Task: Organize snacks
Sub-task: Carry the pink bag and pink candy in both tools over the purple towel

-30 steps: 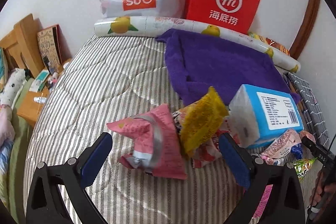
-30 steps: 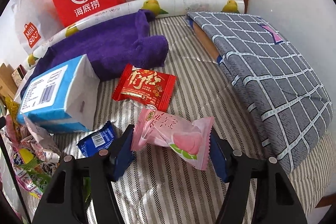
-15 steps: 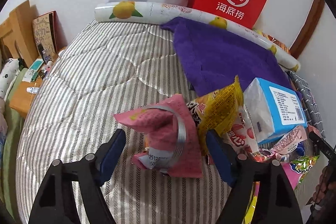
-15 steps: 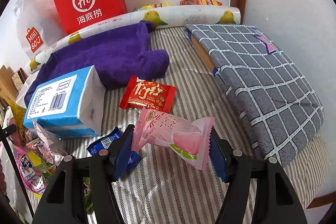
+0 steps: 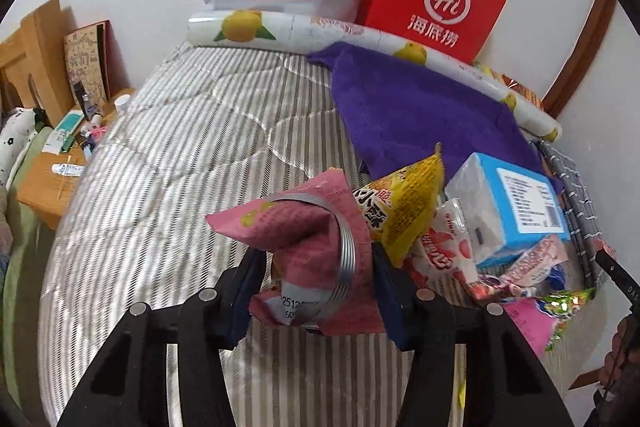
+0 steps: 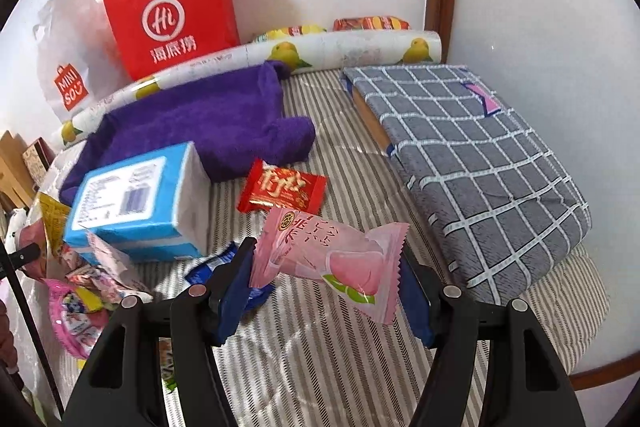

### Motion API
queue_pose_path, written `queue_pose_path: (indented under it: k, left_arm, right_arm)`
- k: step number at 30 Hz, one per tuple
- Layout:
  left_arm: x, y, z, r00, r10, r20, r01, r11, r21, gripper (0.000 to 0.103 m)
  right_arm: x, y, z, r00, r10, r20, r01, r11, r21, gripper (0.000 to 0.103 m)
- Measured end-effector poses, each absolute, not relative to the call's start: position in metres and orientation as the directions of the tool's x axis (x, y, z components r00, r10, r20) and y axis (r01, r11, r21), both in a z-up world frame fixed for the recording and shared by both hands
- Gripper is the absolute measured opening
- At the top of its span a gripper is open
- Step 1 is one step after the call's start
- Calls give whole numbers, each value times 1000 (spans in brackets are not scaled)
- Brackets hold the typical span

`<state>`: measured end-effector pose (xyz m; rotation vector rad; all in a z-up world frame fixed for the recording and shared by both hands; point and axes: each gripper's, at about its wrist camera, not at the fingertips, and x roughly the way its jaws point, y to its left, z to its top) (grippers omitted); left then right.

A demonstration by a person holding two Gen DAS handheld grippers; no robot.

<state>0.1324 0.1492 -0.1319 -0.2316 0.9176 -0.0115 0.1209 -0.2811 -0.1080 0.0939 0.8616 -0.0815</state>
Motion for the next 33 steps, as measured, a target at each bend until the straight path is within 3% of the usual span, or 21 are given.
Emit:
queue_pose_path:
  k: [14,33]
  left_arm:
    - [123,108,-48,673,-185,-716,27,974,-226,50]
    - [213,60,14,712,-215,-669,106,974,-201,50]
  right_arm:
    - [120,-241,-43,698,73,-713,-18,996,84,66]
    - [204,-215,26,784,176,-595,-149,984,95,66]
